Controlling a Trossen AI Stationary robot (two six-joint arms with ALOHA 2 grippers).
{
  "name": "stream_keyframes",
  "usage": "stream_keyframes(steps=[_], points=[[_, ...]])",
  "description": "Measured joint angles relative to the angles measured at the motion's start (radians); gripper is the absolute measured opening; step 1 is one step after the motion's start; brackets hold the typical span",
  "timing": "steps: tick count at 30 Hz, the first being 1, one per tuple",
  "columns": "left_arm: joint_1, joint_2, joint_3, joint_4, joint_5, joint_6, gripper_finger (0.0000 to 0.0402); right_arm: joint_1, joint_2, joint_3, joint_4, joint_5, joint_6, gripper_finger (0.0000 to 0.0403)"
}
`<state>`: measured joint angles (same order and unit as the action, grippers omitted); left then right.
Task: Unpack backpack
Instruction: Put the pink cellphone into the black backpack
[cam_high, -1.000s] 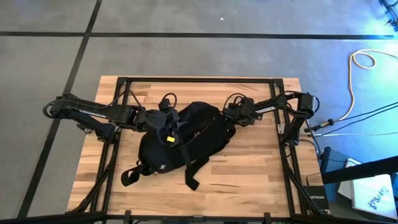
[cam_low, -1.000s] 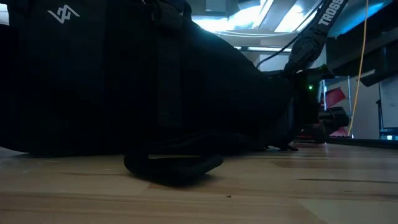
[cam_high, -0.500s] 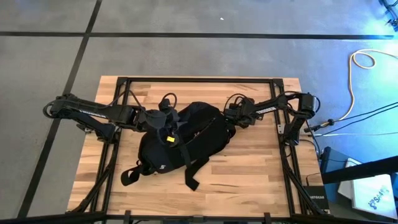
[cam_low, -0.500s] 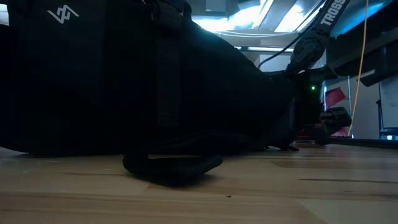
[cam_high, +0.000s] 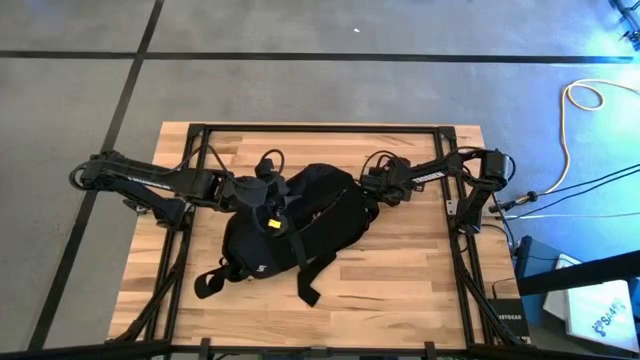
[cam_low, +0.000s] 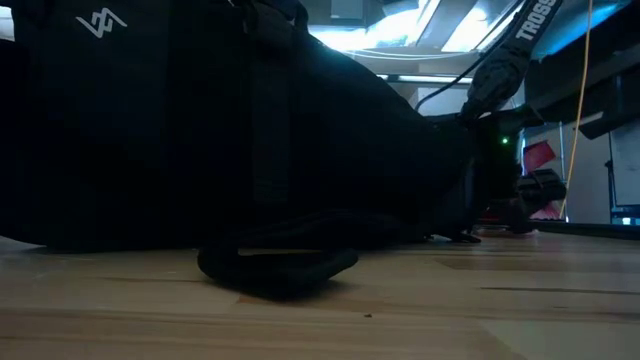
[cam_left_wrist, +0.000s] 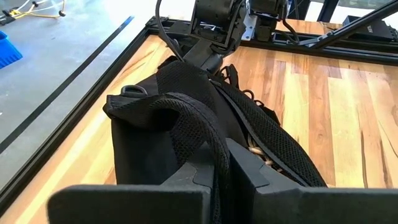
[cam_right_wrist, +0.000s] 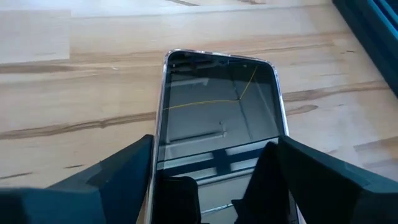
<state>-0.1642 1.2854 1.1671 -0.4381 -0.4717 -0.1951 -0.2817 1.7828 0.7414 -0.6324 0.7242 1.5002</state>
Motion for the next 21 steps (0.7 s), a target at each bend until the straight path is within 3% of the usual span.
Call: stream_keyframes(steps=[5,10,21], points=[[0.0,0.0,0.0,0.0,0.0,0.0,0.0006,0.002,-0.025,0.005,0.001,0.008,-0.02,0.0307],[0.0,0.0,0.0,0.0,0.0,0.0,0.0006,-0.001,-0.058,0.036,-0.092,-0.006,-0.143,0.0316],[0.0,0.0,0.0,0.0,0.0,0.0,0.0005,-0.029,-0.062,0.041,-0.174,-0.041,-0.144,0.0395]])
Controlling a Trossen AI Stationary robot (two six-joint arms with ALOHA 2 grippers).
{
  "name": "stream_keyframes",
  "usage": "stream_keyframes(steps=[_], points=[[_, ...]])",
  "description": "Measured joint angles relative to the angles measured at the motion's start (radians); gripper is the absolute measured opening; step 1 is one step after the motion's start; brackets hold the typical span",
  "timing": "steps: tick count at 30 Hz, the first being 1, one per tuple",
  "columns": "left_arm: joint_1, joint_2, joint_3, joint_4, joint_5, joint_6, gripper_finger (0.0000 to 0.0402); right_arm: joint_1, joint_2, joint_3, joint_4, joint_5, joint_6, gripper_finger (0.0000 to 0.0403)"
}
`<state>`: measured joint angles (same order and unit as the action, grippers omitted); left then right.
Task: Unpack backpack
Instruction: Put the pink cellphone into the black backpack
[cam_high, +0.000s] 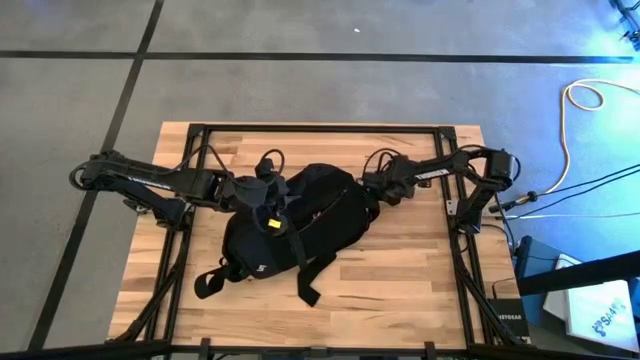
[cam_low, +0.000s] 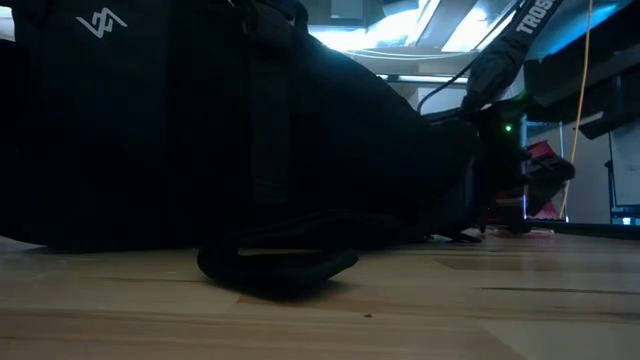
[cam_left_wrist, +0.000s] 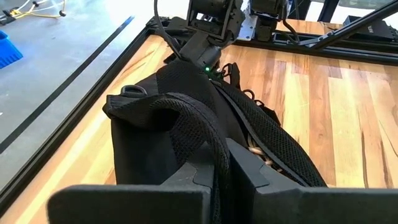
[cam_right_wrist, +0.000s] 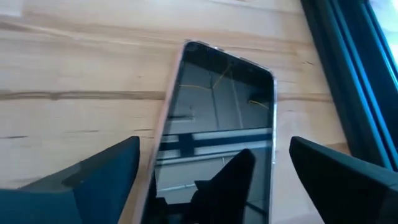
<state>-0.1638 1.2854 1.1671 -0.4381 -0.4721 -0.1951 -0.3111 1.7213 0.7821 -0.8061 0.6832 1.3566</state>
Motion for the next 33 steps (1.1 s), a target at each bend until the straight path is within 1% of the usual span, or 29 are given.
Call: stream_keyframes(steps=[6,8,13,20,30,33], points=[[0.0,0.0,0.0,0.0,0.0,0.0,0.0005,-0.003,-0.025,0.001,-0.037,-0.007,0.072,0.0399],[0.0,0.0,0.0,0.0,0.0,0.0,0.0006,-0.003,-0.037,0.0,-0.037,-0.007,0.085,0.0399],[0.0,0.0,0.0,0.0,0.0,0.0,0.0005,-0.003,-0.044,-0.029,-0.009,-0.027,0.178,0.0399],[0.0,0.0,0.0,0.0,0.0,0.0,0.0006,-0.003,-0.047,-0.077,0.036,-0.04,0.215,0.0399],[0.0,0.0,0.0,0.0,0.0,0.0,0.0006,-0.002,-0.052,-0.15,0.157,-0.037,0.279,0.0399],[0.0,0.0,0.0,0.0,0.0,0.0,0.0006,-0.002,-0.052,-0.152,0.169,-0.037,0.255,0.0399]])
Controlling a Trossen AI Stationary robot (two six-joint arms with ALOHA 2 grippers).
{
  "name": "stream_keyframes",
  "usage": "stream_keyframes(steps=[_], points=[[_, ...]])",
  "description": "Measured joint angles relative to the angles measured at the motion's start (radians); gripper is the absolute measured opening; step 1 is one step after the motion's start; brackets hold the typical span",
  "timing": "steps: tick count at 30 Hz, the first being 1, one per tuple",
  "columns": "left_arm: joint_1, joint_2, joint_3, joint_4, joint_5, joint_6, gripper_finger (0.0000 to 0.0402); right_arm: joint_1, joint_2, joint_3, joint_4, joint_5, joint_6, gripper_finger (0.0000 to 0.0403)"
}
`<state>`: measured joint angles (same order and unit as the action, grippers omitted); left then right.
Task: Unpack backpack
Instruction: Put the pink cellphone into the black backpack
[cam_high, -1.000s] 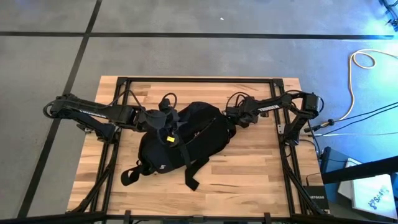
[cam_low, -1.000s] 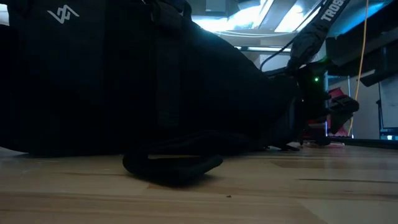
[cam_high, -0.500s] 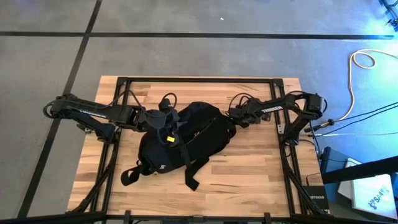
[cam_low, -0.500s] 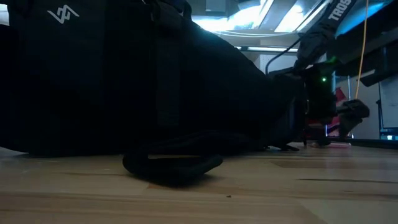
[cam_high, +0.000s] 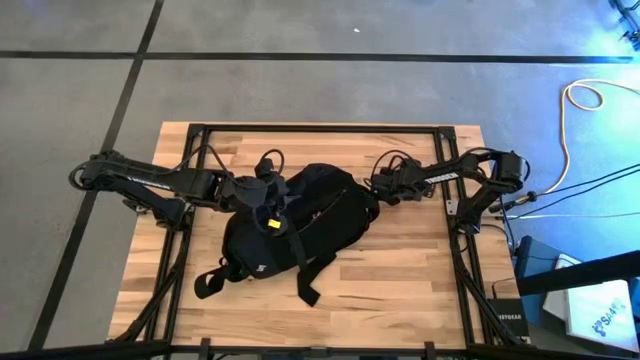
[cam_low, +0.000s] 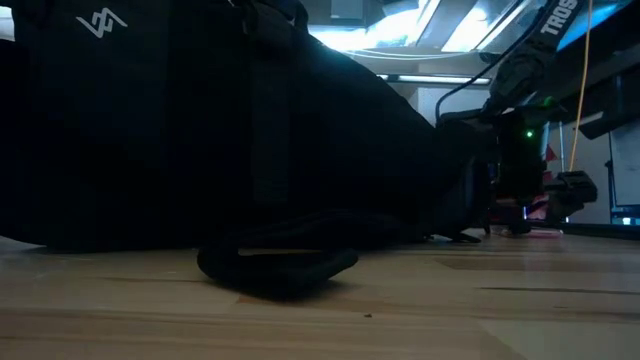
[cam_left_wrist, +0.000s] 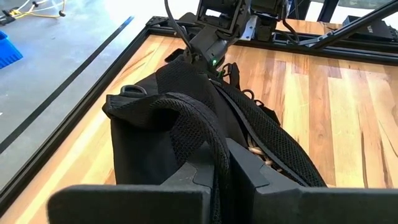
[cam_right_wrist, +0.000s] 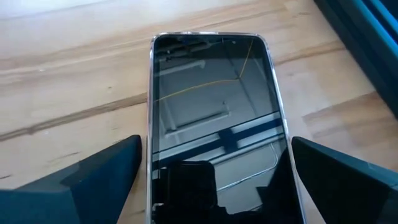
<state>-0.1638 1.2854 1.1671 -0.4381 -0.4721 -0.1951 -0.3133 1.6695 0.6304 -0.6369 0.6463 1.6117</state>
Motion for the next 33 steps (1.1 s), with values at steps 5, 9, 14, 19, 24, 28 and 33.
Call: stream_keyframes(steps=[5,9,14,19,24,28,33], points=[[0.0,0.0,0.0,0.0,0.0,0.0,0.0006,0.0,0.001,0.0,0.006,0.005,-0.026,0.0399],[0.0,0.0,0.0,0.0,0.0,0.0,0.0006,0.0,0.003,-0.003,0.024,0.01,-0.021,0.0399],[0.0,0.0,0.0,0.0,0.0,0.0,0.0005,-0.001,0.005,-0.003,0.043,0.016,-0.038,0.0399],[0.0,0.0,0.0,0.0,0.0,0.0,0.0006,0.0,0.005,-0.003,0.049,0.017,-0.037,0.039],[0.0,0.0,0.0,0.0,0.0,0.0,0.0005,0.0,0.008,-0.004,0.07,0.035,-0.045,0.0363],[0.0,0.0,0.0,0.0,0.0,0.0,0.0006,-0.001,0.008,-0.004,0.092,0.043,-0.074,0.0355],[0.0,0.0,0.0,0.0,0.0,0.0,0.0006,-0.001,0.008,-0.005,0.109,0.047,-0.081,0.0365]])
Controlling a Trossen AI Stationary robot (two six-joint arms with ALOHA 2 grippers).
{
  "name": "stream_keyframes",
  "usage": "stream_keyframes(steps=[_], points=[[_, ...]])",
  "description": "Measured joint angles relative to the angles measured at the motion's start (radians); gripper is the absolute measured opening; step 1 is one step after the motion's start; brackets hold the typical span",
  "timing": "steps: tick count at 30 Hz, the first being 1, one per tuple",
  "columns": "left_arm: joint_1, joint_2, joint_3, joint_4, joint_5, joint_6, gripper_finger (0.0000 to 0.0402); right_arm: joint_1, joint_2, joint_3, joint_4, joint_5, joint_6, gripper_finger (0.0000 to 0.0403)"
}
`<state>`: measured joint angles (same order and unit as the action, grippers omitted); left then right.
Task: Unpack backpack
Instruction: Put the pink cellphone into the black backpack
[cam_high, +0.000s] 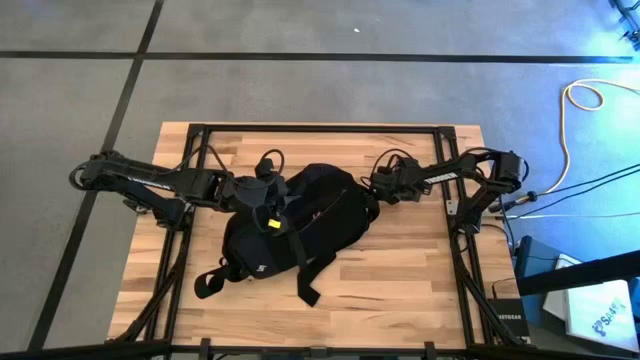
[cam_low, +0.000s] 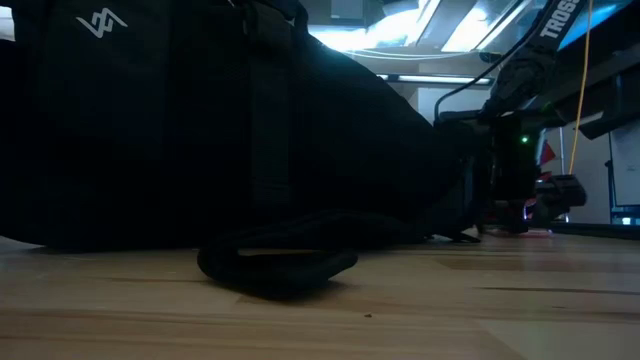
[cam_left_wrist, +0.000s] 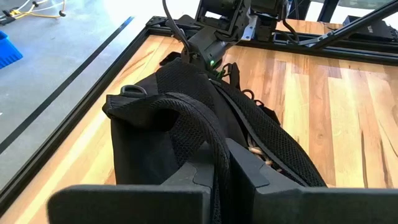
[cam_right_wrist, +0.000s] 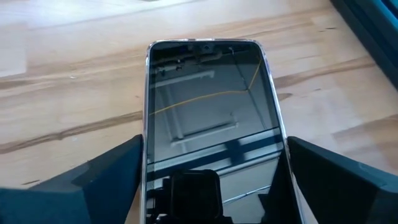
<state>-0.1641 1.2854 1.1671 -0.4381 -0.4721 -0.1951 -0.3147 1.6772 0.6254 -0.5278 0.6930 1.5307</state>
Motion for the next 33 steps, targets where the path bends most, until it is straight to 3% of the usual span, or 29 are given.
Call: stream_keyframes(steps=[17,33], points=[[0.0,0.0,0.0,0.0,0.0,0.0,0.0006,0.001,0.002,0.079,0.005,-0.014,-0.102,0.0342],[0.0,0.0,0.0,0.0,0.0,0.0,0.0006,-0.007,-0.001,0.212,-0.194,0.074,-0.176,0.0285]])
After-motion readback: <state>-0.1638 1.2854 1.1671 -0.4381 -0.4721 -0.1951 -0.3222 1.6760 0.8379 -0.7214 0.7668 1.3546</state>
